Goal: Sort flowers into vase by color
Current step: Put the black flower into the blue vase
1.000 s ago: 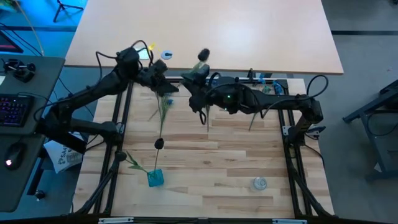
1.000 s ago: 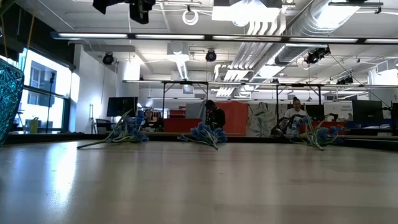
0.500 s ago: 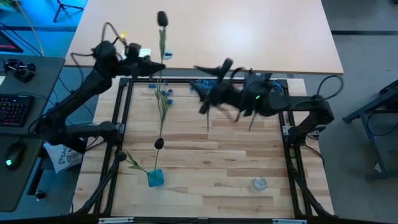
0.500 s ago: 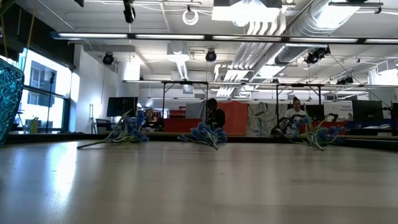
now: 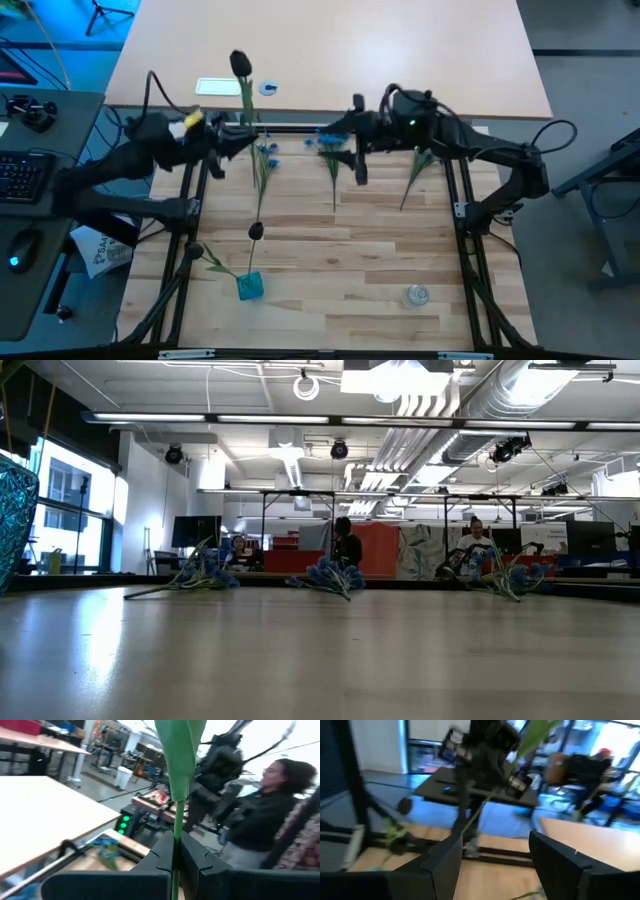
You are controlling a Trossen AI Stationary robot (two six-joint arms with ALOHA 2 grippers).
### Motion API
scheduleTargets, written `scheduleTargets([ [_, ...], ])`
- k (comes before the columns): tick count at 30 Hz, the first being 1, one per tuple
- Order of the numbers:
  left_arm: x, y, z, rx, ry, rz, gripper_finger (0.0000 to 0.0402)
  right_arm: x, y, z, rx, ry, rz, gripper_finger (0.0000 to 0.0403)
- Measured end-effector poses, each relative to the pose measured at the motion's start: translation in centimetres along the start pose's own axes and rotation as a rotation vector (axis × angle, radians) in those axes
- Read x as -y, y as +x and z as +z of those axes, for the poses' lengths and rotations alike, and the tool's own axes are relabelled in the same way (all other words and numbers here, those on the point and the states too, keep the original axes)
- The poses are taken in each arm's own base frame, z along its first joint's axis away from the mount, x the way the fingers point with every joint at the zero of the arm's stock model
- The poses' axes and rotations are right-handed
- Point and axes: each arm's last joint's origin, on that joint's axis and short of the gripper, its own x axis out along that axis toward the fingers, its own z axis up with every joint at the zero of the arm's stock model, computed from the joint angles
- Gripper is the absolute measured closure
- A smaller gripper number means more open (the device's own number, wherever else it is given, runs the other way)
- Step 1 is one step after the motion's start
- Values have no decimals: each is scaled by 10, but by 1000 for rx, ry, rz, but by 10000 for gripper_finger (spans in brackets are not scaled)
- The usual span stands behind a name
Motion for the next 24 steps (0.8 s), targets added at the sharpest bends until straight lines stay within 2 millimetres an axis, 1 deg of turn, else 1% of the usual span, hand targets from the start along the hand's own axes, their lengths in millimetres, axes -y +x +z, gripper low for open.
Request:
scheduleTargets([
  [4,24,2,-9,-19,-15,-85,401,-9,14,-18,-5,93,55,178],
  [7,38,-4,-8,9,-31,-158,401,-21,21,-26,-3,142,81,178],
  [10,49,-21,5,117,-28,-256,401,-35,24,-27,6,174,91,178],
  [12,53,-33,13,179,-27,-320,401,-42,25,-25,19,206,78,178],
  [15,58,-47,15,186,-14,-391,401,-51,24,-16,70,255,57,178],
  [17,60,-50,4,150,-28,-428,401,-58,23,-11,113,293,45,178],
  [18,61,-49,-7,118,-39,-443,401,-61,23,-8,131,315,34,178],
  [21,68,-45,-48,34,-82,-511,401,-73,22,-4,154,379,-24,178],
  [23,72,-47,-73,37,-129,-569,401,-83,21,-3,148,413,-61,178],
  [24,73,-50,-80,72,-165,-601,401,-88,20,-3,147,431,-77,178],
])
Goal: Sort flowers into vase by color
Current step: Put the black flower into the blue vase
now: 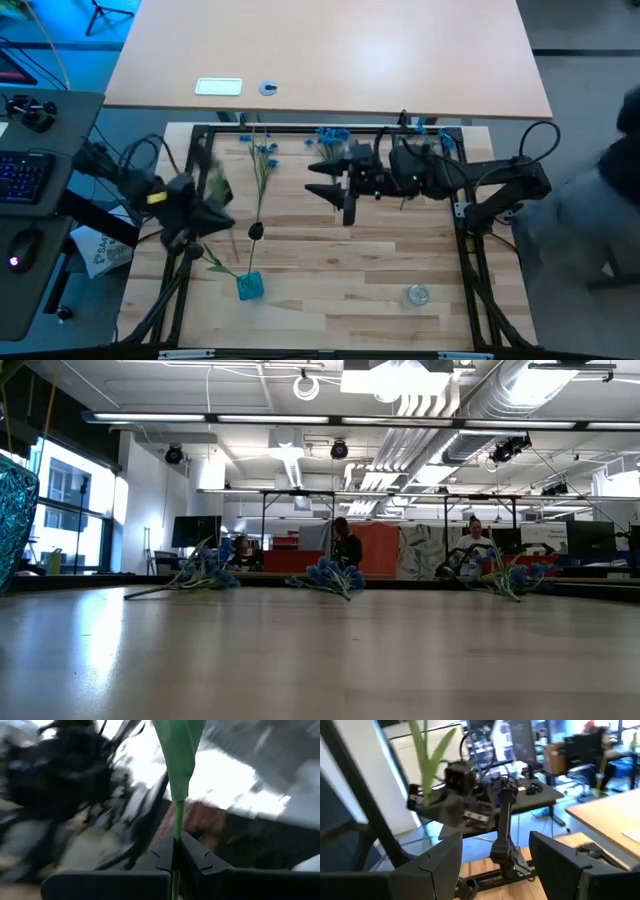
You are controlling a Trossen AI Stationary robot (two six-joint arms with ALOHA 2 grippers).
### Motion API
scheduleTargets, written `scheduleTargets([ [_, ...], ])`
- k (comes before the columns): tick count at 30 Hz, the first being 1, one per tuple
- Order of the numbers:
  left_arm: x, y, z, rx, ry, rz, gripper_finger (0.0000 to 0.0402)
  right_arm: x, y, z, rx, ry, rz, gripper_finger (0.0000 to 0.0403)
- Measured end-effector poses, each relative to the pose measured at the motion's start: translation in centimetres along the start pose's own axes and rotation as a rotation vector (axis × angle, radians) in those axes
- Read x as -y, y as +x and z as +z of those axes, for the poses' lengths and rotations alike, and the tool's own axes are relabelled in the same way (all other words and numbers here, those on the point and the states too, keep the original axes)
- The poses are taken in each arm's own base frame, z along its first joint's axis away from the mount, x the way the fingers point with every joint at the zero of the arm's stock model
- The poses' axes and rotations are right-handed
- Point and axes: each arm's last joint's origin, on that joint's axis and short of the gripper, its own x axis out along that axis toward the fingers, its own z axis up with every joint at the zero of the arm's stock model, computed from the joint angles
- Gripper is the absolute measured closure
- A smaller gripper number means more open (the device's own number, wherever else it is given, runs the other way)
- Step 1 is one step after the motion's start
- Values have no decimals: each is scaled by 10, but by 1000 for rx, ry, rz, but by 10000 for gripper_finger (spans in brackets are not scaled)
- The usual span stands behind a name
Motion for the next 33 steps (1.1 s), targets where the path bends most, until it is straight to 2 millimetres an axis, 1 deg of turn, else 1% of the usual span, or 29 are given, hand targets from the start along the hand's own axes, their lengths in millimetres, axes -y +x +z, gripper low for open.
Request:
scheduleTargets([
  [3,4,-15,-14,141,-46,-67,401,-15,-3,-5,6,45,-34,178],
  [5,5,-21,-25,172,-55,-67,401,-24,-4,-9,3,67,-39,178],
  [7,6,-24,-40,121,-17,-41,401,-32,-6,-12,0,79,-39,178],
  [10,8,-23,-60,45,86,-17,401,-40,-6,-17,-13,73,-39,178],
  [14,10,-16,-71,6,249,-7,401,-46,-5,-23,-30,46,-32,178],
  [16,10,-15,-74,-7,302,-6,401,-47,-5,-25,-41,45,-30,178],
  [19,10,-17,-70,10,358,0,401,-48,-5,-27,-65,36,-22,178],
  [21,9,-21,-62,42,343,11,401,-49,-6,-29,-76,32,-21,178],
  [23,8,-28,-51,72,333,12,401,-49,-6,-29,-80,30,-22,178],
  [25,6,-35,-44,64,362,25,401,-49,-6,-29,-81,30,-22,178],
  [29,-2,-52,-30,59,407,107,401,-49,-6,-30,-87,27,-24,178],
  [31,-7,-58,-25,54,439,156,401,-48,-6,-29,-83,27,-33,178],
  [33,-13,-63,-24,15,455,177,401,-47,-5,-29,-78,27,-50,178],
])
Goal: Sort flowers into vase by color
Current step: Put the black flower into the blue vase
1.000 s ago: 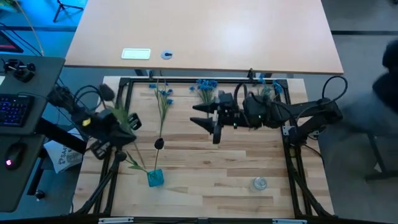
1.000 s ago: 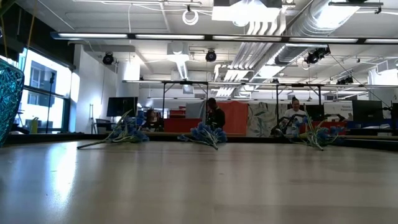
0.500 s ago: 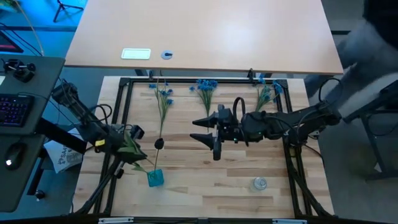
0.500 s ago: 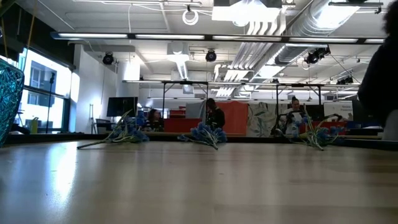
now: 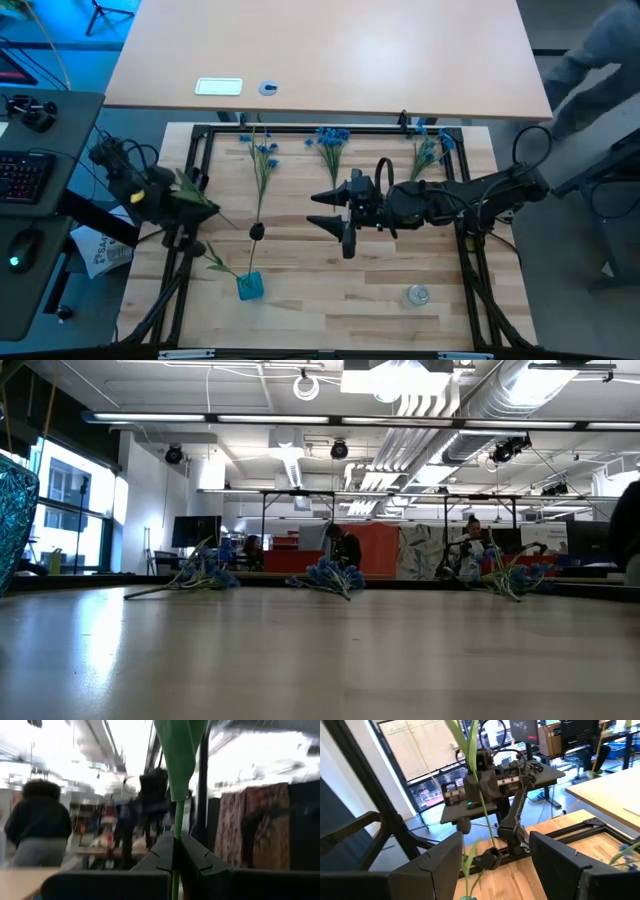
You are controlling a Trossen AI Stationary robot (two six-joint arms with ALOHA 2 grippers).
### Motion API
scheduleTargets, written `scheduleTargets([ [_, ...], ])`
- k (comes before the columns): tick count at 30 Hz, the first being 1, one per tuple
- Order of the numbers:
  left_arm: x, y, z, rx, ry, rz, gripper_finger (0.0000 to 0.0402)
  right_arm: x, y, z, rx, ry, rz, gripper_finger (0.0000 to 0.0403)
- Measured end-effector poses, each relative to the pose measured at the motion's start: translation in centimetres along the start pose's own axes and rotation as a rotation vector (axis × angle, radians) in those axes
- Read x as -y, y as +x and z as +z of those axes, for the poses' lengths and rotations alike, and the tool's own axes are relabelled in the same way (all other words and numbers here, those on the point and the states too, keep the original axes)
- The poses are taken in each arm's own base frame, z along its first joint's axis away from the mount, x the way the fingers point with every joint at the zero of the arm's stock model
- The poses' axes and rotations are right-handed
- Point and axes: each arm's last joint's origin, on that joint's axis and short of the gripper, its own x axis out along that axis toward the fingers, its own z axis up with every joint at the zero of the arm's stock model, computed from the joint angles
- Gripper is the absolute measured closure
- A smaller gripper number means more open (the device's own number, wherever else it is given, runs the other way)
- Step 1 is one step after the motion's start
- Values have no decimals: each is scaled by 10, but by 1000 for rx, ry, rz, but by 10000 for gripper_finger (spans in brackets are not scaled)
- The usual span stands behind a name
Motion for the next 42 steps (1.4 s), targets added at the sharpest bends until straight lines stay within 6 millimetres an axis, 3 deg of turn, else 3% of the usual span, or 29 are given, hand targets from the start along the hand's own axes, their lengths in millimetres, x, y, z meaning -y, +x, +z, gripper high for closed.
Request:
scheduleTargets([
  [6,-6,-10,-23,8,-65,-135,401,1,0,0,3,0,-10,178],
  [12,-14,-26,-64,169,-142,-103,401,2,0,1,10,0,-33,178],
  [17,-18,-34,-85,175,-236,-116,401,3,0,1,19,0,-60,178],
  [24,-20,-37,-77,263,-281,-184,401,3,0,1,16,-2,-62,178],
  [33,-25,-41,-70,328,-291,-145,401,3,0,0,10,-4,-64,178],
  [42,-20,-36,-96,75,-204,-172,401,3,0,-1,1,-9,-66,178],
])
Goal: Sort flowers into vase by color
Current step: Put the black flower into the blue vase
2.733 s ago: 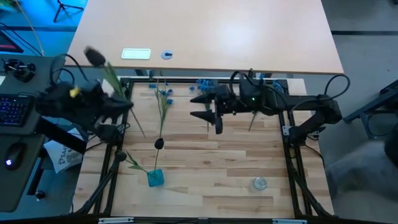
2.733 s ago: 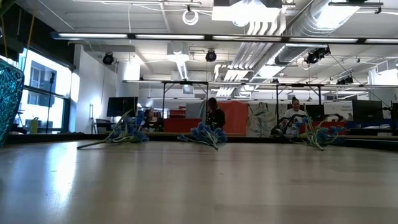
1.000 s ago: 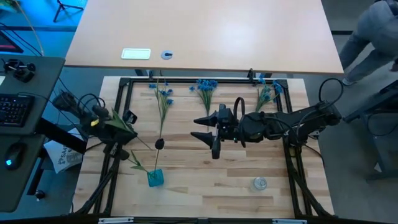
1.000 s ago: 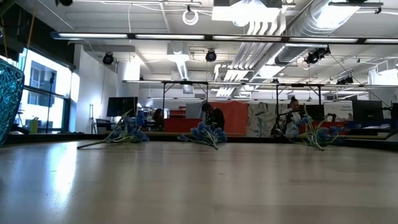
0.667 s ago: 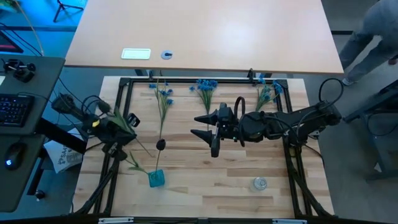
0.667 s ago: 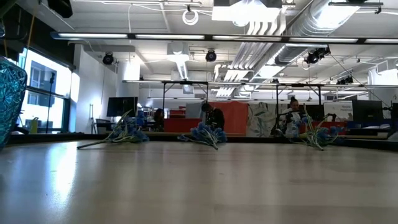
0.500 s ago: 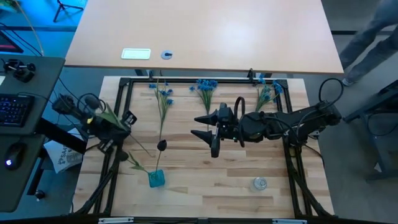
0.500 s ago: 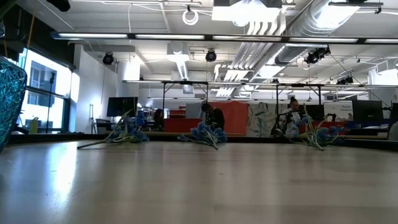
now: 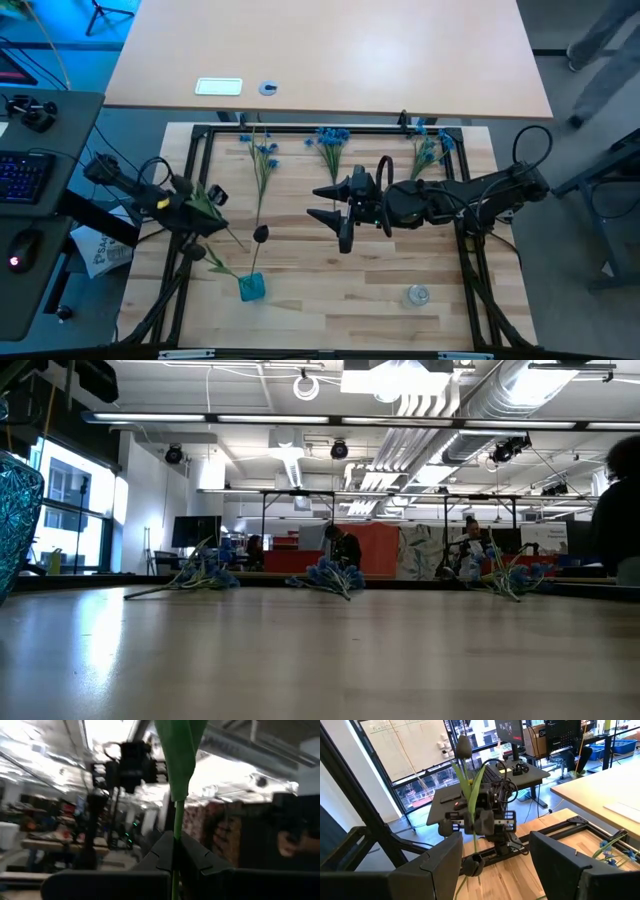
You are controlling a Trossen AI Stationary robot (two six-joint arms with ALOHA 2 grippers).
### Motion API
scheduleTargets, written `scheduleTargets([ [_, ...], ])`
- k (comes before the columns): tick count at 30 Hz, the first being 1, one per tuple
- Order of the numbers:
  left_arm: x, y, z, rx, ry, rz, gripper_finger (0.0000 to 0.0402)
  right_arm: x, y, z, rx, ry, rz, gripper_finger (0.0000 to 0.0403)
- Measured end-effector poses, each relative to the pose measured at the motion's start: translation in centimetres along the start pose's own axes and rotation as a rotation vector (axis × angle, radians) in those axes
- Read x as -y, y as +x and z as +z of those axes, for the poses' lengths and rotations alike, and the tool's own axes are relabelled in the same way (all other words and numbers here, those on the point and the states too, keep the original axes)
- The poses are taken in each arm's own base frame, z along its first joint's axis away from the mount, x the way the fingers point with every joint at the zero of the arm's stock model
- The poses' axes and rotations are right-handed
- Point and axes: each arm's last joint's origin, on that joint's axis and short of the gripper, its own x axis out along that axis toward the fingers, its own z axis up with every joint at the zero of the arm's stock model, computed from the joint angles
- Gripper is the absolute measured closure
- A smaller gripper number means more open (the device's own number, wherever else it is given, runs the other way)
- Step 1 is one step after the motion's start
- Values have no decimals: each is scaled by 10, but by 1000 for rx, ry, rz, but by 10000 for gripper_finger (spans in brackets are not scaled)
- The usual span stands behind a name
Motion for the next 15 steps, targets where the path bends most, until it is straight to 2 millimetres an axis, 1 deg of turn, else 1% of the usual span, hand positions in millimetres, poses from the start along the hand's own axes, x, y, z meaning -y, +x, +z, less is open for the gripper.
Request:
scheduleTargets([
  [4,-1,-4,-10,-4,-65,-66,401,0,0,0,-1,-1,-1,178],
  [8,1,-3,-10,-2,-103,-113,401,0,0,0,-1,-1,-1,178],
  [15,0,1,-18,-64,-80,-82,401,2,4,-3,-7,-2,-11,178],
])
